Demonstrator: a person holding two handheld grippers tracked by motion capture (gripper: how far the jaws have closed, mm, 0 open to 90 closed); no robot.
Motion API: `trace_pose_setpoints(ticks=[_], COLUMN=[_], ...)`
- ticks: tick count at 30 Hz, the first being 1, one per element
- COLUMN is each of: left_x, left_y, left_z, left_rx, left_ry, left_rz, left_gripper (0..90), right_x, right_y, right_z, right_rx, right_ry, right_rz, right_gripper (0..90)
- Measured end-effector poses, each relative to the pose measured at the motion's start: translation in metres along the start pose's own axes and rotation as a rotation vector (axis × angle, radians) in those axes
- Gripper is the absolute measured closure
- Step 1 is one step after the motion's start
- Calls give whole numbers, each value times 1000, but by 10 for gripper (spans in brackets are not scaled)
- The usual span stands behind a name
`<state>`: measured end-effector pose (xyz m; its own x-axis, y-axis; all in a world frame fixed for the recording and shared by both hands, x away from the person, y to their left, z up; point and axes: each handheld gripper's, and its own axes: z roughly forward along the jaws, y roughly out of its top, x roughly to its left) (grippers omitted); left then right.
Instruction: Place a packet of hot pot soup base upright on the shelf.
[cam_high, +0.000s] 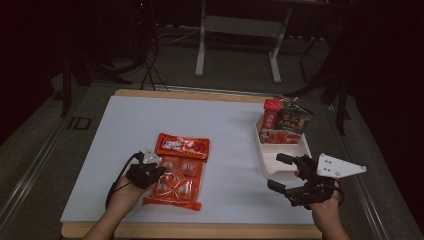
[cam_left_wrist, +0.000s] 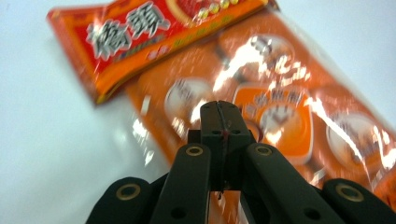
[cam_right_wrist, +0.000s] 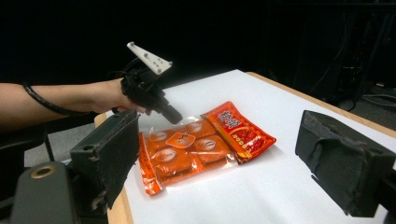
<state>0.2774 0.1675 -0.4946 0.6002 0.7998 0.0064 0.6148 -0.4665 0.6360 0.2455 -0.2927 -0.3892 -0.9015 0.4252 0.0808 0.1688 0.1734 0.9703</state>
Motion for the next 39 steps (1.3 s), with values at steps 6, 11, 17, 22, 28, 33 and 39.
trace_pose_setpoints(ticks=[6,11,17,22,28,33,39], left_x=[6,1,-1,-12,-36,-35,-3], left_y=[-24,-30,-31,-30,-23,-21,-9], left_z=[0,6,6,6,9,8,7], left_rx=[75,88,75,69,62,40,-15], left_ry=[-27,-37,-32,-69,-125,-113,-7], left_rz=[-29,-35,-62,-50,-10,-11,-76], left_gripper=[900,900,900,900,900,900,900], right_x=[2,2,3,2,2,1,2], right_y=[1,1,1,0,0,-1,-1], right_z=[2,5,7,6,5,6,5], right_rx=[7,9,14,14,10,15,12], right_ry=[1,7,9,8,9,7,8], right_rz=[-8,-8,-12,-5,-6,-7,-8], right_gripper=[137,138,138,137,137,138,138])
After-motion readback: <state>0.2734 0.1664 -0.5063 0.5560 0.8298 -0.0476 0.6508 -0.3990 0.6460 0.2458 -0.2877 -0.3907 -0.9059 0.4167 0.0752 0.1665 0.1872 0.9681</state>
